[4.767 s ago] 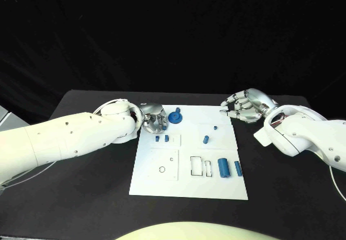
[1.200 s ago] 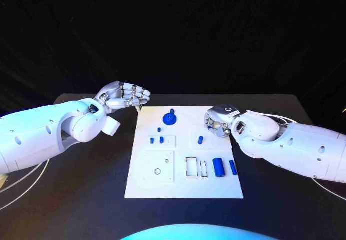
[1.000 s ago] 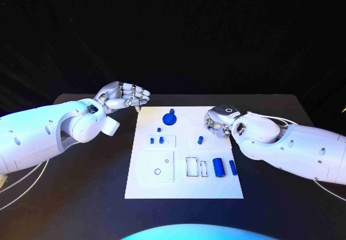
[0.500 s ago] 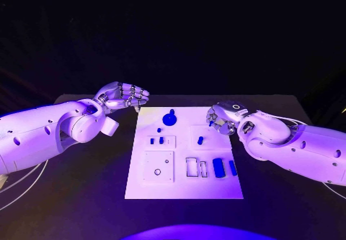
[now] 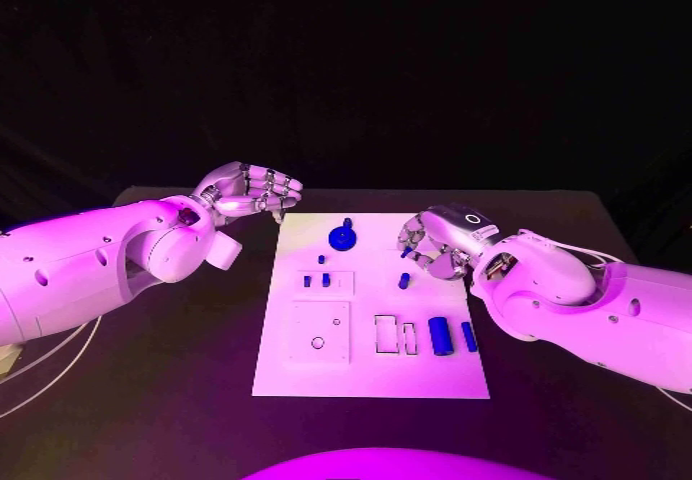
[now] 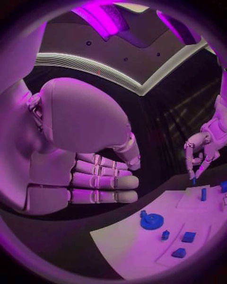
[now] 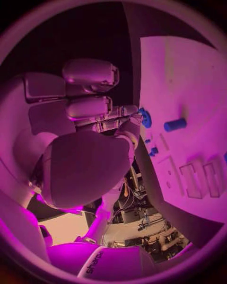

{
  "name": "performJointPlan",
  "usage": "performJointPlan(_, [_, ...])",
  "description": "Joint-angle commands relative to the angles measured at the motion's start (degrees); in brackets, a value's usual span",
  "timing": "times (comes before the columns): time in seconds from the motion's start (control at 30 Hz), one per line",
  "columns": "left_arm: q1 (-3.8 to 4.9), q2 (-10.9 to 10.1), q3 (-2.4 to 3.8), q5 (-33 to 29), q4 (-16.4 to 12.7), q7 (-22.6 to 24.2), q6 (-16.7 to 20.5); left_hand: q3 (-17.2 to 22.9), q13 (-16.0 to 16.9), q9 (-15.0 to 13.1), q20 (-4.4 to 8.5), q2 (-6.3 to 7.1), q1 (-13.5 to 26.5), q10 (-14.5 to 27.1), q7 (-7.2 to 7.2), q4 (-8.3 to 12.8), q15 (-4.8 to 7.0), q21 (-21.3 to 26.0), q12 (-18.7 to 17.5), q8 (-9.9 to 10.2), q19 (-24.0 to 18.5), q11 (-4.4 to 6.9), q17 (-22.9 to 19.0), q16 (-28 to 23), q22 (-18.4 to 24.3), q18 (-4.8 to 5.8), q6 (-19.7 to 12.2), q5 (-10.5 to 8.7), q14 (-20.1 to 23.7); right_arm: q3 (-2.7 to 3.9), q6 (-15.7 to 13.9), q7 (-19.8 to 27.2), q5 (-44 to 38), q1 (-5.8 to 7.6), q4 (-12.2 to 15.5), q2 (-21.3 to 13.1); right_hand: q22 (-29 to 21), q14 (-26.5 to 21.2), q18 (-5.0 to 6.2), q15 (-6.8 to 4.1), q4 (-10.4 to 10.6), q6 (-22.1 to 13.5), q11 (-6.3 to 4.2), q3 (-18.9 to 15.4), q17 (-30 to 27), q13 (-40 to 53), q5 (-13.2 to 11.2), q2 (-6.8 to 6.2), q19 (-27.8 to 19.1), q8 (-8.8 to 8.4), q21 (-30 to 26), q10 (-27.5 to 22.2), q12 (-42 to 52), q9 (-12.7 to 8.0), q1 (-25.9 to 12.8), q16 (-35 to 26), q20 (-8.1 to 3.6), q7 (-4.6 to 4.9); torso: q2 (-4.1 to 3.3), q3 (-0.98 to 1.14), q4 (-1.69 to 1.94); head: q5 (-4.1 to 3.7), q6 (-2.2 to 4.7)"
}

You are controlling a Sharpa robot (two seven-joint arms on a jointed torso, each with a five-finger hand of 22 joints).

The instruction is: Assemble the parts on the task board

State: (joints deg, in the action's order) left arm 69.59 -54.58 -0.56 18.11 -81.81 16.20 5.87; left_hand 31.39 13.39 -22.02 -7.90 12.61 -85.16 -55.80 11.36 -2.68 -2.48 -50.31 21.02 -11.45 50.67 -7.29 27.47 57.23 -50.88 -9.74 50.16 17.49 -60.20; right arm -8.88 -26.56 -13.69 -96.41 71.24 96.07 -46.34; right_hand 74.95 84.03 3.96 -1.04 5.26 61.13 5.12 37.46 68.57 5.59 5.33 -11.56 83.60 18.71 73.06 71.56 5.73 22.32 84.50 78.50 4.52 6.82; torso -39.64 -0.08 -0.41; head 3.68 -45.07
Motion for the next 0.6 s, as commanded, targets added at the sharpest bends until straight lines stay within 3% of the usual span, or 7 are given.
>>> performJointPlan(0.03, [0.03,0.24,0.06,-0.50,-0.03,0.34,-0.93,-0.12,-0.10,0.05,0.06,-0.26,0.15,0.29,0.11,0.32,-0.27,-0.33,0.06,0.26,-0.43,-0.24,-0.04,-0.29,-0.07,-0.77,-0.42,0.18,-0.03,0.00,-1.88,1.55,0.60,-0.44,1.71,1.22,7.02,2.18,-0.60,-0.54,-0.35,0.32,-2.24,0.01,-0.03,0.00,0.29,-0.08,0.95,0.16,0.13,2.73,-0.10,0.10,-0.67,-0.25,-0.19,0.00,0.07,0.00,0.04,0.78,-0.14])
performJointPlan(0.27, [0.01,0.52,0.05,-1.51,-0.14,0.49,-0.84,-0.12,-0.12,0.08,0.03,-0.28,0.16,0.34,0.15,0.35,-0.30,-0.33,0.06,0.31,-0.45,-0.27,-0.03,-0.31,-0.08,-0.77,-0.50,0.18,-0.03,-0.11,-1.51,1.73,-1.29,-2.15,2.55,4.77,6.98,2.16,-0.57,-0.56,-0.43,0.32,-2.23,0.08,-0.08,-0.03,0.38,-0.09,0.91,0.12,0.03,2.73,-0.18,0.11,-0.74,-0.27,-0.21,0.02,0.03,-0.16,0.08,2.11,-0.25])
performJointPlan(0.6, [0.01,0.97,0.05,-3.05,-0.42,0.58,-0.76,-0.16,-0.15,0.09,0.00,-0.28,0.24,0.39,0.17,0.36,-0.34,-0.33,0.06,0.33,-0.48,-0.30,-0.02,-0.33,-0.09,-0.76,-0.55,0.18,-0.02,-0.72,-0.03,1.76,-2.79,-5.43,0.10,9.67,6.86,2.14,-0.52,-0.57,-0.56,0.29,-2.20,0.21,-0.21,-0.08,0.46,-0.09,0.82,0.05,-0.26,2.72,-0.32,0.14,-0.85,-0.32,-0.24,0.07,-0.06,-0.22,0.14,3.62,-0.68])
